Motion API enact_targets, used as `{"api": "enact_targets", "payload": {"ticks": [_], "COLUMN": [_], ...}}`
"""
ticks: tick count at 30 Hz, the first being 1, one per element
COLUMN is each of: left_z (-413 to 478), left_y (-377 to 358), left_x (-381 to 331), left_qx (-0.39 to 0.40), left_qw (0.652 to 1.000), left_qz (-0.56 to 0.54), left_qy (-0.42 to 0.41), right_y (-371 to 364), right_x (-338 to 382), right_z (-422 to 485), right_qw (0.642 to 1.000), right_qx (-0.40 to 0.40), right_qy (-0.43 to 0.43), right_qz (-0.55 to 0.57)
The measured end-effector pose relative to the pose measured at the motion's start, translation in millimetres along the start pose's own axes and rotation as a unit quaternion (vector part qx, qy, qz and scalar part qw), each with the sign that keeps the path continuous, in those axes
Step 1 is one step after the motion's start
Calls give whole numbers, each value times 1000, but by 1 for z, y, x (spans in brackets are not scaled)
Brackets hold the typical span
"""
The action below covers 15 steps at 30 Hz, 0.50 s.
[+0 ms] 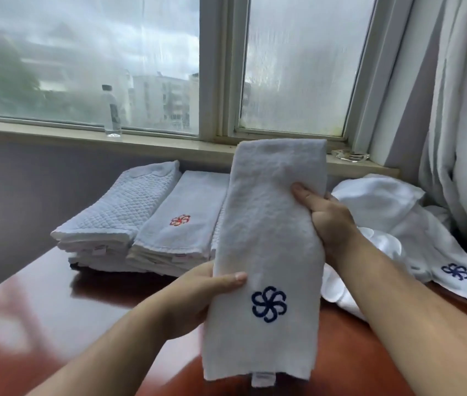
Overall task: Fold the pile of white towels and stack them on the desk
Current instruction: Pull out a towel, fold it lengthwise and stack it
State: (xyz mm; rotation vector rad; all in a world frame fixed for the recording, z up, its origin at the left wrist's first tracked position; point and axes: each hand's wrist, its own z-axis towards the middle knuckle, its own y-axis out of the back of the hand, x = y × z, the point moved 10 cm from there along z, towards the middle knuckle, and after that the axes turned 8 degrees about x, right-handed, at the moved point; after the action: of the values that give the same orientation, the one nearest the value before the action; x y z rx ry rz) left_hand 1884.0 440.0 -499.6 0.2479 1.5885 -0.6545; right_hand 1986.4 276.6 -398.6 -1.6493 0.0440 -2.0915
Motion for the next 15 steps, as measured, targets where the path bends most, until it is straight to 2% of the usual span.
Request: {"api": "enact_targets", "payload": {"ticks": [4, 7, 9, 12, 15], "left_z": [24, 47, 64, 85, 95], "left_y": [22, 56, 77, 108, 135], "left_x": [-31, -67, -80, -77, -55], "left_qx": [-27, -89, -115, -158, -231], "left_qw": [999, 996, 993, 985, 950], "left_qz": [-20, 10, 21, 70, 190], "left_qy": [11, -24, -17, 27, 93], "right_y": [1, -2, 5, 24, 62], "right_x": [10, 11, 4, -37, -96], "right_z": [66, 126, 161, 197, 199], "right_qw": [1000, 1000, 1000, 994, 971], "right_qx": [-21, -4, -9, -18, -96], "right_qy": [7, 0, -13, -84, -176], "right_qz": [-19, -5, -10, -62, -128]}}
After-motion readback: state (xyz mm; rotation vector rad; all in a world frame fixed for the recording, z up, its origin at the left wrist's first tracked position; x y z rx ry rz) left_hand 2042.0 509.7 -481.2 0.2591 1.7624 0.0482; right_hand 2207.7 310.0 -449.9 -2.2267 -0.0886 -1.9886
